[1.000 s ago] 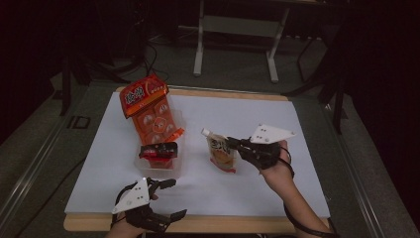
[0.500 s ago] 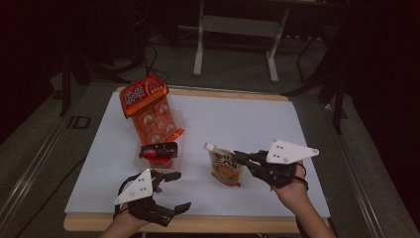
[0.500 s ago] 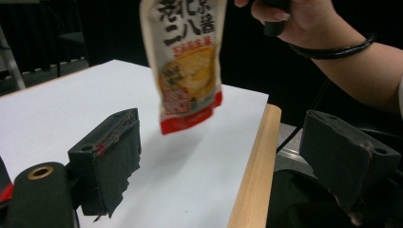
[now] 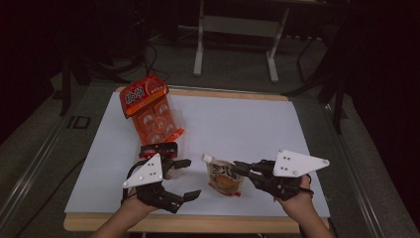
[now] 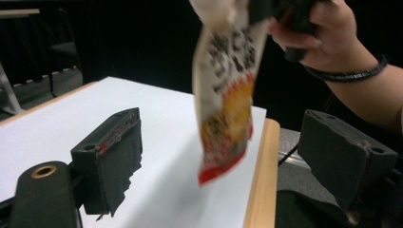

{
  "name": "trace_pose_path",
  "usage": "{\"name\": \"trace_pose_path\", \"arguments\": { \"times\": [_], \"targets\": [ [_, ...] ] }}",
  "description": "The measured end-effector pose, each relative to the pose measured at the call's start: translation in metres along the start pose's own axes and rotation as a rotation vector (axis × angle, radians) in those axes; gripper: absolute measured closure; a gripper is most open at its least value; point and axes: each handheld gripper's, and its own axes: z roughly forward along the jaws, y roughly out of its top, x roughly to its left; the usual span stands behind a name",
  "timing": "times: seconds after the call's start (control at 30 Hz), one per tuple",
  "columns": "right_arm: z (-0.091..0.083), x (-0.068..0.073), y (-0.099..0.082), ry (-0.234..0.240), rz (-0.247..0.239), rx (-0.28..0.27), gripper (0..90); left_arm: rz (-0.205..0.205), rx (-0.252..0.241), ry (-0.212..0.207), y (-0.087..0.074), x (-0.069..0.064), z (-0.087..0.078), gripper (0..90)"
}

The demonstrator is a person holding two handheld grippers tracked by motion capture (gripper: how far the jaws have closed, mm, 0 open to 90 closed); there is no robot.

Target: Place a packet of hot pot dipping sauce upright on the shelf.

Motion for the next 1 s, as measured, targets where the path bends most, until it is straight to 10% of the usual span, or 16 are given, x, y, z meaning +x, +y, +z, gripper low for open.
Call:
{"name": "trace_pose_path", "arguments": {
  "times": [1.0],
  "targets": [
    [0.009, 0.007, -0.002, 0.031, -0.015, 0.001, 89.3, 0.055, 0.029, -0.144, 0.036, 0.011, 0.037, 75.2]
  ]
}}
